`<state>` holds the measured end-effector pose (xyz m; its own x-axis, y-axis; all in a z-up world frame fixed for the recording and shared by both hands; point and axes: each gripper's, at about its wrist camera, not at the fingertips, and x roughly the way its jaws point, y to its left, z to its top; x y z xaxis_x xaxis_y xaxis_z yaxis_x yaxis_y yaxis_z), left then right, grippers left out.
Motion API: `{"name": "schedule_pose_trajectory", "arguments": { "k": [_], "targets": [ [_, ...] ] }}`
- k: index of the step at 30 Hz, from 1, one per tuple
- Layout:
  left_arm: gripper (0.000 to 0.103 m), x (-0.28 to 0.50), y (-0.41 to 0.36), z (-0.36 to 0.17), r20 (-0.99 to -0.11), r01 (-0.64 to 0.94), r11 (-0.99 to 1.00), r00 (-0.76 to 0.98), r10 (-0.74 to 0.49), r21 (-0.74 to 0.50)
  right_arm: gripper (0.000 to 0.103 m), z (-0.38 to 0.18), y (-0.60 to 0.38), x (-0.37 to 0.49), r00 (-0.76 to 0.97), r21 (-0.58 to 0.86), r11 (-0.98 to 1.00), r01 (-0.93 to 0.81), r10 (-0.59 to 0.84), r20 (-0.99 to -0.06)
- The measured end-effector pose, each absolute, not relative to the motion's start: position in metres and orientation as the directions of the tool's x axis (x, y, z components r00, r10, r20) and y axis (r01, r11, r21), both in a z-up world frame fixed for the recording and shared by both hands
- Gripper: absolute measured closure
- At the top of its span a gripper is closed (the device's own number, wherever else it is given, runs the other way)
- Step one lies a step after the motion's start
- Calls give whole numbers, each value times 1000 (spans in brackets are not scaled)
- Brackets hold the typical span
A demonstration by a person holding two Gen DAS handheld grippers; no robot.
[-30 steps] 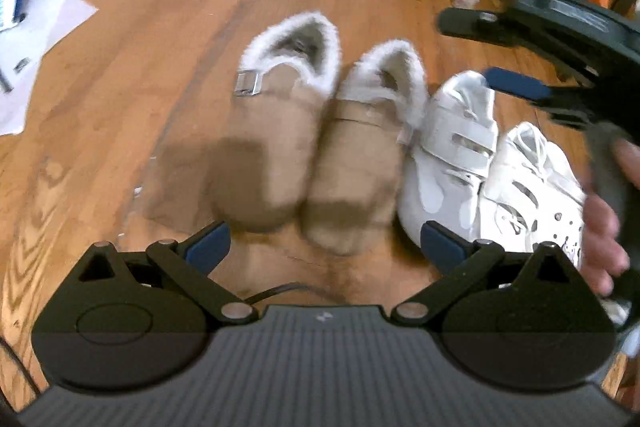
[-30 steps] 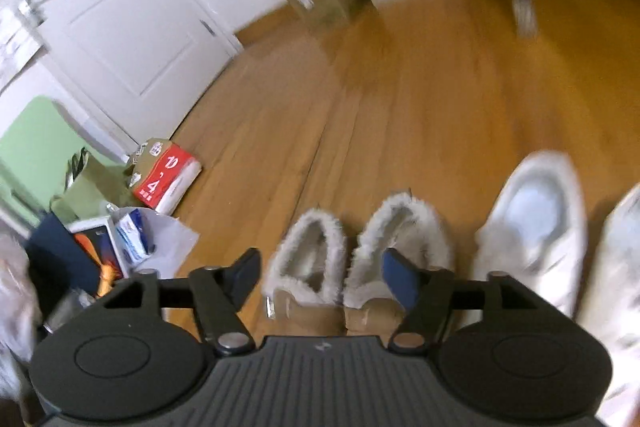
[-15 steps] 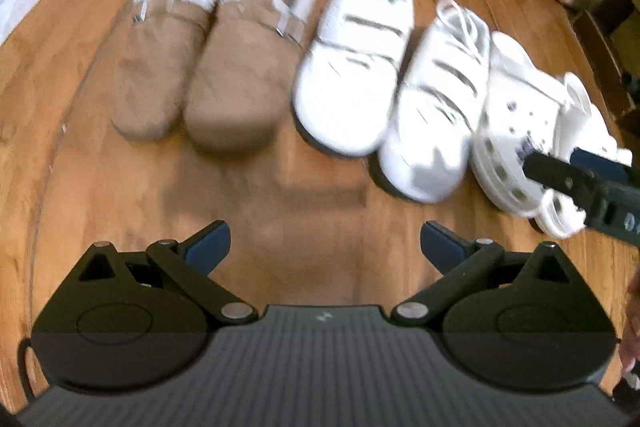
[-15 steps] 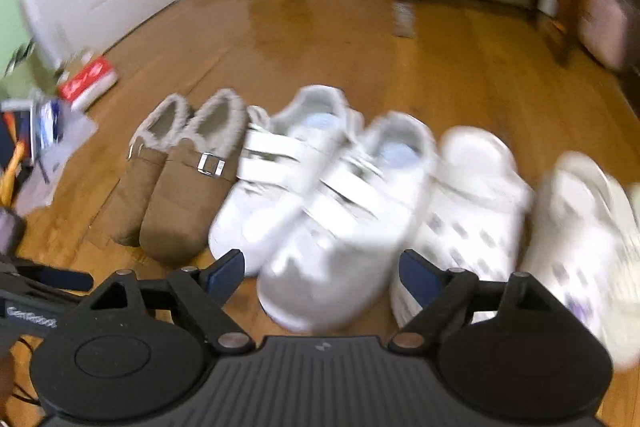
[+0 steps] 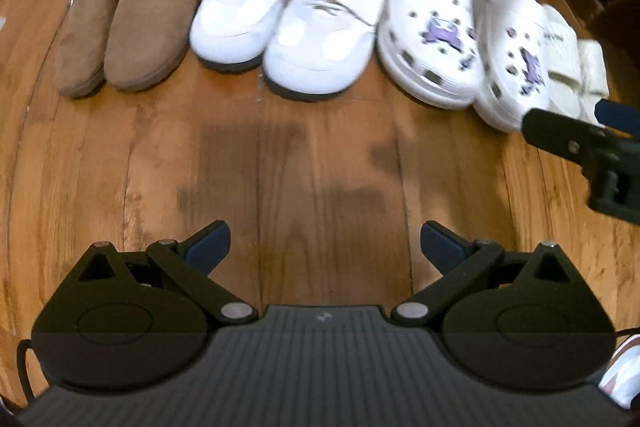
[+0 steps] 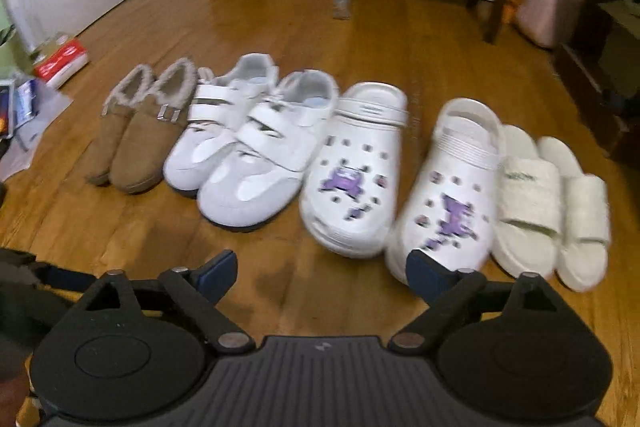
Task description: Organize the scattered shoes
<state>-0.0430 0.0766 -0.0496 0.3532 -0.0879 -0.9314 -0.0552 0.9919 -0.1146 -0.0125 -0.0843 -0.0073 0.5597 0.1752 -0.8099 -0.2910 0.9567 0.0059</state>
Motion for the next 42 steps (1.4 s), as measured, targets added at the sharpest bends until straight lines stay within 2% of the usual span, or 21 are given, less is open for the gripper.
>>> {"name": "schedule_pose_trajectory", "arguments": {
  "k": [10,19,27,42],
  "targets": [
    [0,-49,29,-46,-917,0,999,397,-40,-43,7,-17,-125,-27,595,2,989,-151,92,-799],
    [0,-52,13,-43,-909,29,999,414,-42,-33,7,-26,-149,-33,589,-4,996,-92,51,-807],
    [0,-55,10,-37,-899,32,999,437,-34,-22,6,-27,-152,-31,604,-33,994,-100,35,-796],
    [0,-57,1,-33,-888,56,998,459,-21,5,4,-29,-150,-30,606,2,991,-133,83,-791]
  ]
}}
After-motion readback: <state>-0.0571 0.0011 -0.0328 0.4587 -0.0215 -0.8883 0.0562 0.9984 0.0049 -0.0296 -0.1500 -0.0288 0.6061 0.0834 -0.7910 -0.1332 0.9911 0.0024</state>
